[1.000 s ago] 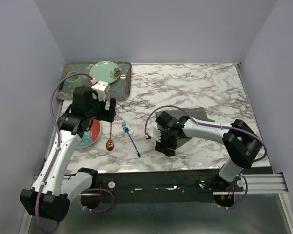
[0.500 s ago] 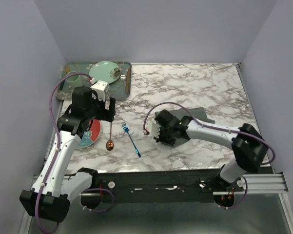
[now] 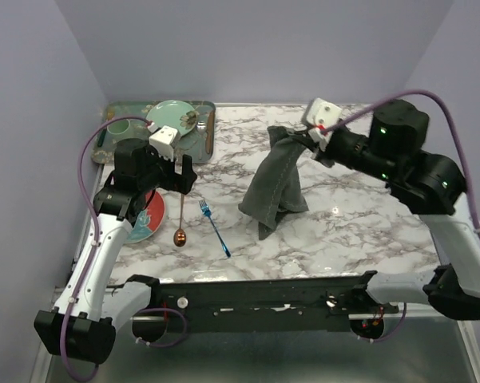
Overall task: Fold the napkin into a case and place the utensils inside
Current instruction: Pick up the crumpled napkin from the center of the board, then flatten out the crumpled napkin at the center of the board.
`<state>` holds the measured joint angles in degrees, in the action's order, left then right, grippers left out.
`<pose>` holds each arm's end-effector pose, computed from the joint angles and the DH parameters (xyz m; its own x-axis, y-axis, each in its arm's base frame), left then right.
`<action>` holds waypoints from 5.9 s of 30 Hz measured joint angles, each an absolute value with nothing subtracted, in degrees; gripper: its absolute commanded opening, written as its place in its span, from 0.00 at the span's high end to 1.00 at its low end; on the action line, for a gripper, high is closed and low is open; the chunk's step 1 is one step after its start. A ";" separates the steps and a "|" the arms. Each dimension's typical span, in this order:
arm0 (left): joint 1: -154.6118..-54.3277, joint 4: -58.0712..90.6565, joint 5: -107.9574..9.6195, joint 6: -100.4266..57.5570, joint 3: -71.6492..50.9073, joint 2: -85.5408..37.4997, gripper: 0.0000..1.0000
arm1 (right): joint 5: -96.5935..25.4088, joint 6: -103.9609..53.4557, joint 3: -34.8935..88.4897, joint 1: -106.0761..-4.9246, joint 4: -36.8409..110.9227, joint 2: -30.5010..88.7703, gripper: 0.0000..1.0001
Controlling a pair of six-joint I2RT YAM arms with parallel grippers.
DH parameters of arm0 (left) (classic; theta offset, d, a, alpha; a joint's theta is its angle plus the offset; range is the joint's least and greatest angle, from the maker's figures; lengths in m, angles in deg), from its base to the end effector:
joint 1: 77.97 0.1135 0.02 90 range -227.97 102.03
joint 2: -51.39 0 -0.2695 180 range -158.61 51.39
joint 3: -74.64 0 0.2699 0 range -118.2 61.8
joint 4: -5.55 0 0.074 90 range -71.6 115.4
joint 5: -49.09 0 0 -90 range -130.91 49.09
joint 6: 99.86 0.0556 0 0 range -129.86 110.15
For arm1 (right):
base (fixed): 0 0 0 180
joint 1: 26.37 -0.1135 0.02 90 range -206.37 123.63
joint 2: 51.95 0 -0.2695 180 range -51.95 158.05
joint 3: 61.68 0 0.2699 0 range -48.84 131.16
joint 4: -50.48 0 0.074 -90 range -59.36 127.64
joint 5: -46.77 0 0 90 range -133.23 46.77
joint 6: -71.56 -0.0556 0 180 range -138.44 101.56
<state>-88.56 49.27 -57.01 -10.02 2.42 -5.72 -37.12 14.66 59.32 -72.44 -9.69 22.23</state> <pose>0.2391 -0.0604 0.3491 -0.4718 0.0855 -0.8775 0.4146 0.8999 -0.1352 0.1740 0.1892 0.5398 0.2961 -0.4753 -0.8285 -0.7476 0.4246 -0.5108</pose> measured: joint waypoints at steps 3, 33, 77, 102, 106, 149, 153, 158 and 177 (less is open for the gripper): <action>-88.56 47.74 -61.25 -7.70 3.65 -3.68 0.01 | -39.75 15.63 55.04 -72.33 -12.06 15.21 0.99; -119.09 50.03 -60.66 1.24 -32.07 -67.68 0.13 | -52.27 15.65 -2.23 -59.63 -25.28 -16.29 0.99; -115.07 53.25 -67.63 4.78 -0.48 -29.10 0.17 | -37.26 31.76 -0.81 -31.98 -10.74 0.13 0.99; -117.06 55.24 -64.31 -0.73 -29.97 -68.12 1.00 | -34.94 30.62 -6.75 -31.98 -15.38 -7.59 0.99; -116.78 56.98 -64.31 -0.93 -33.36 -68.23 1.00 | -36.38 29.26 -5.44 -31.94 -15.36 -7.59 0.99; -119.57 41.66 -41.31 -1.54 -43.63 -30.33 1.00 | -35.81 16.92 57.42 -21.79 -5.70 12.67 0.99; -113.94 40.68 -41.84 -4.75 -52.96 -41.47 1.00 | -36.82 13.96 63.39 -21.86 -3.53 25.96 0.99; -107.31 36.05 -45.05 -11.46 -73.44 -60.53 1.00 | -37.34 11.91 79.30 -22.08 -2.48 43.23 0.99; -109.08 14.43 -57.31 1.43 -34.56 -43.90 1.00 | -35.55 21.37 36.44 -21.51 23.29 22.18 0.99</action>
